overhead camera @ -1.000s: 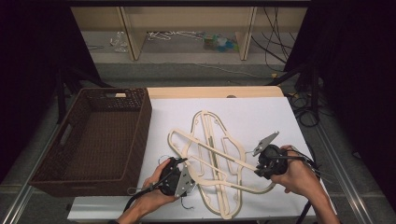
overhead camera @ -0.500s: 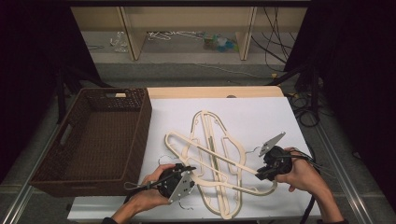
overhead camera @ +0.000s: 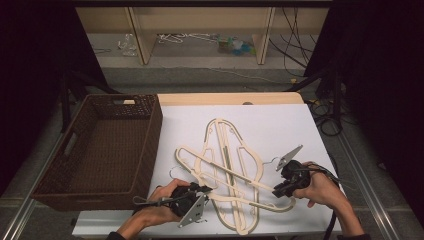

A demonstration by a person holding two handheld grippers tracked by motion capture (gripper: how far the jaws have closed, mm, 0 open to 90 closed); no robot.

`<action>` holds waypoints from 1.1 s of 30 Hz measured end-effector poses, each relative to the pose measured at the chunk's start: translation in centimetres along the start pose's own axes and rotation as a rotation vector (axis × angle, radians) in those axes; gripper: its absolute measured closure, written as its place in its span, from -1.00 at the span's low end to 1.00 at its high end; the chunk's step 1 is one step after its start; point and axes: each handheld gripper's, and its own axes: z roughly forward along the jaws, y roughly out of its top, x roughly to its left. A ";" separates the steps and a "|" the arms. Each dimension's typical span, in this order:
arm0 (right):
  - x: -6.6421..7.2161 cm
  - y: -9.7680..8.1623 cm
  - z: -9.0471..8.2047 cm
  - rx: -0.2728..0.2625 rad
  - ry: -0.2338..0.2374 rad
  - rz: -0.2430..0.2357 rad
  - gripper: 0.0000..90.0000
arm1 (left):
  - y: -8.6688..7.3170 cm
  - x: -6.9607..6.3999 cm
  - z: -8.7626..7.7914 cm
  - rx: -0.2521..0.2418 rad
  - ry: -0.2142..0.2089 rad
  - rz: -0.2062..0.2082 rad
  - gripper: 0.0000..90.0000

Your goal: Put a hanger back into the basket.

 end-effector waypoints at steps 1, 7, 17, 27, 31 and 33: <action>0.0 0.0 0.2 0.004 0.002 -0.001 0.76 | 0.1 -0.1 0.0 -0.006 0.002 0.028 0.67; 0.1 0.0 0.6 0.036 -0.012 0.005 0.62 | 0.9 0.8 -1.0 -0.037 0.057 0.085 0.81; 1.4 1.1 -4.5 -0.182 -0.162 0.049 0.07 | 1.5 1.9 -1.9 -0.027 0.087 0.104 0.90; 1.9 0.9 -7.7 -0.421 -0.322 0.122 -0.16 | 3.1 3.8 -4.0 -0.022 0.093 -0.024 0.90; 1.6 0.3 -8.5 -0.490 -0.369 0.151 -0.22 | 3.2 4.7 -5.0 -0.028 0.096 -0.107 0.90; 1.5 0.2 -8.8 -0.532 -0.391 0.155 -0.26 | 3.2 5.1 -5.4 -0.017 0.095 -0.136 0.90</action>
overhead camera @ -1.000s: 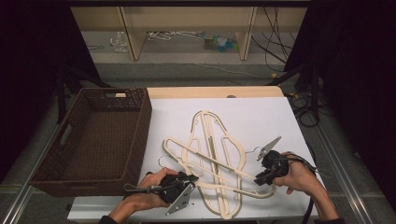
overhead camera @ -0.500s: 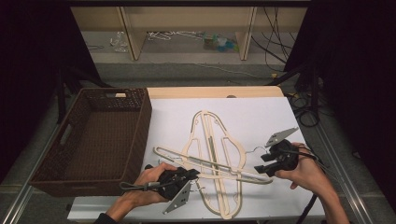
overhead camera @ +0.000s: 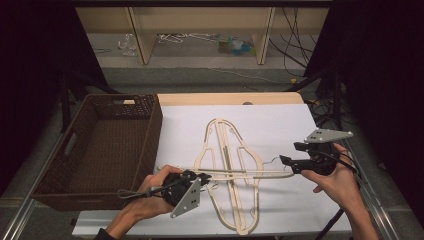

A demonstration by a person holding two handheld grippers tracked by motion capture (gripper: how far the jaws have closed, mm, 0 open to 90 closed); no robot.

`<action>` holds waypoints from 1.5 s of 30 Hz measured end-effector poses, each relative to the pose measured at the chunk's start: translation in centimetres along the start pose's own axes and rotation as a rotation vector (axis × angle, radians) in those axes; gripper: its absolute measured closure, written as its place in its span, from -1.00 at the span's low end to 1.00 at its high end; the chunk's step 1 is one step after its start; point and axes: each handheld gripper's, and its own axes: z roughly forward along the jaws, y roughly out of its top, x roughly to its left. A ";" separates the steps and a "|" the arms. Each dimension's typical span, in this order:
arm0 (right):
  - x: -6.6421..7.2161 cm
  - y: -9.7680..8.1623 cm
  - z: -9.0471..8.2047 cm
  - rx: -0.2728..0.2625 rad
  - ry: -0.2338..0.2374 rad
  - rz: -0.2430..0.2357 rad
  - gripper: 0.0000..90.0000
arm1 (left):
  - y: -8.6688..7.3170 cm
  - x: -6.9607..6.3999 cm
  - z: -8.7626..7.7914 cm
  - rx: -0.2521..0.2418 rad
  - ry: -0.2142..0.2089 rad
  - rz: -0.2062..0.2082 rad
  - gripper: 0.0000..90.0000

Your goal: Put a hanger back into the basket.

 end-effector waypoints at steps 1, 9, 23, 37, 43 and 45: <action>-0.2 0.1 -0.2 -0.013 -0.007 0.001 -0.27 | 0.0 0.1 -0.1 0.003 -0.004 -0.013 0.90; -1.7 -0.1 -2.6 -0.102 -0.104 0.067 -0.35 | 0.3 1.9 -2.1 0.093 -0.002 -0.092 0.90; -1.8 -1.4 -1.7 -0.106 -0.110 0.111 -0.37 | -0.9 4.8 -5.8 -0.116 0.016 -0.578 0.91; -0.1 -2.8 0.0 -0.054 -0.054 0.080 -0.37 | -2.1 7.5 -9.9 -0.227 0.065 -0.815 0.91; 1.0 -3.9 0.7 -0.034 -0.035 0.076 -0.38 | -1.8 10.1 -13.0 -0.261 0.103 -0.840 0.91; 1.4 -4.3 1.0 -0.024 -0.024 0.074 -0.39 | -1.9 11.0 -14.2 -0.272 0.107 -0.866 0.91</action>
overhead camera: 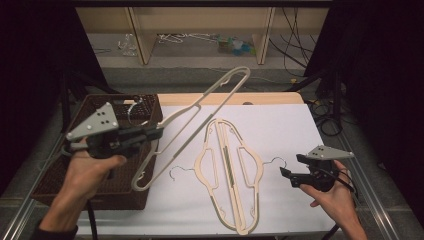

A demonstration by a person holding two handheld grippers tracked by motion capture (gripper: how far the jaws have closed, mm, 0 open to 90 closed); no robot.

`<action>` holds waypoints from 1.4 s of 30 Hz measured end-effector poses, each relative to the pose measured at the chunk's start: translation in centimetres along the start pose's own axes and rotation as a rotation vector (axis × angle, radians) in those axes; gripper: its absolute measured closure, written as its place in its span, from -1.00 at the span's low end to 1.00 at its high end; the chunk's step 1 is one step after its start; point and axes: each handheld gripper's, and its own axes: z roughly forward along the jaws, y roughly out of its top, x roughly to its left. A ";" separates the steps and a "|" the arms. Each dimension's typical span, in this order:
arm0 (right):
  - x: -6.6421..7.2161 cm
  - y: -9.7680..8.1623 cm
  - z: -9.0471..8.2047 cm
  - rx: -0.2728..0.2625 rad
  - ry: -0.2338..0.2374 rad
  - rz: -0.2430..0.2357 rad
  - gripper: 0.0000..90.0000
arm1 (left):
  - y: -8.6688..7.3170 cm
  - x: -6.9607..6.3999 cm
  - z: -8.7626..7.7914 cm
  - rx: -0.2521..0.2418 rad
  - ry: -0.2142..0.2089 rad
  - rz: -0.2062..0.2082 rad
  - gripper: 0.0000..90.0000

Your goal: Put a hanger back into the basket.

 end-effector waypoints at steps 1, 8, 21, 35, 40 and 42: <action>0.1 -0.2 0.1 0.007 0.003 -0.005 -0.39 | 0.3 0.2 -0.4 0.001 0.011 -0.015 0.91; 1.0 -0.8 1.3 0.054 0.033 -0.027 -0.40 | 1.4 3.9 -2.8 -0.024 -0.007 -0.158 0.90; 0.8 -1.1 1.4 0.071 0.034 -0.027 -0.40 | 0.7 8.0 -6.1 0.072 0.210 -0.148 0.91; 0.9 -1.2 1.5 0.080 0.048 -0.034 -0.39 | -2.6 13.7 -8.0 0.186 0.371 -0.200 0.91; 1.0 -1.2 1.5 0.085 0.048 -0.025 -0.39 | -4.3 15.0 -8.0 0.218 0.390 -0.179 0.91; 1.0 -1.2 1.4 0.089 0.051 -0.019 -0.39 | -5.0 15.5 -8.1 0.227 0.391 -0.166 0.91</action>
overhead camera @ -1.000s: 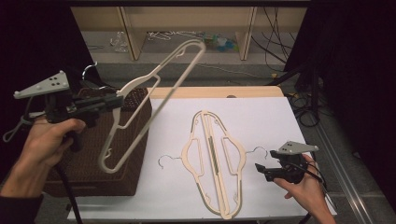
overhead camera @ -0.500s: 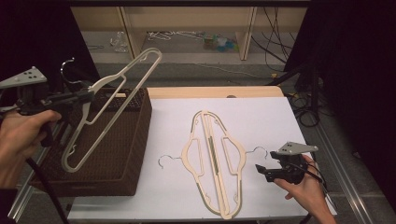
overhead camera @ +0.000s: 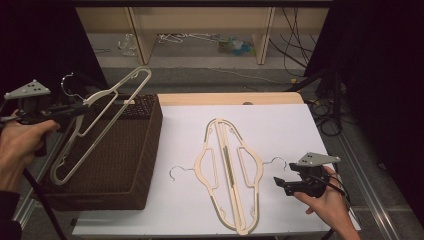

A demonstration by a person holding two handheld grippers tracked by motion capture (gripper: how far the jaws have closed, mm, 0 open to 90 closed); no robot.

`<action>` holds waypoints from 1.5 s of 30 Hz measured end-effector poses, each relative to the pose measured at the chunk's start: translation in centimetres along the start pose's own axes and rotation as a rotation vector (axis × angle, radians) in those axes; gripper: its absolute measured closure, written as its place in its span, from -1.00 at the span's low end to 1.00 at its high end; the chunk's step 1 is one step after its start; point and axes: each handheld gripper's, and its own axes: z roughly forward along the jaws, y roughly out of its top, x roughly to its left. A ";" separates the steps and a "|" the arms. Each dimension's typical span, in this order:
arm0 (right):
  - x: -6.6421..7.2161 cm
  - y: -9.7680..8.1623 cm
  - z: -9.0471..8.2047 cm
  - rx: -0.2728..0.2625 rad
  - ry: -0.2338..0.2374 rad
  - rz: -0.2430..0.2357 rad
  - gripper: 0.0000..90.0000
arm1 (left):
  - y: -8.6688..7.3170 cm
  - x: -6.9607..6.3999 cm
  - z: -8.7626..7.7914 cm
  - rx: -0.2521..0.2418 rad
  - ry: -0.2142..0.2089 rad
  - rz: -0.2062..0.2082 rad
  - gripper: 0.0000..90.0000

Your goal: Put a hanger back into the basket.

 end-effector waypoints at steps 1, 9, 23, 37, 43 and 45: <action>0.0 0.0 0.0 0.000 0.000 0.000 -0.39 | 0.0 0.0 0.0 0.000 0.000 0.000 0.91; -0.1 -0.1 0.2 0.003 -0.003 -0.013 -0.39 | -2.1 0.7 0.6 0.027 -0.025 0.011 0.91; -0.1 -0.1 0.3 0.010 0.007 -0.024 -0.39 | -4.9 1.2 3.1 0.101 -0.067 -0.010 0.91; -0.1 -0.2 0.5 0.015 0.006 -0.024 -0.39 | -7.9 1.8 4.8 0.166 -0.067 -0.050 0.91; 0.0 -0.2 0.5 0.019 0.011 -0.031 -0.39 | -8.5 1.6 5.8 0.168 -0.055 -0.072 0.91; 0.0 -0.2 0.5 0.020 0.012 -0.031 -0.39 | -8.5 1.9 5.8 0.202 -0.039 -0.052 0.90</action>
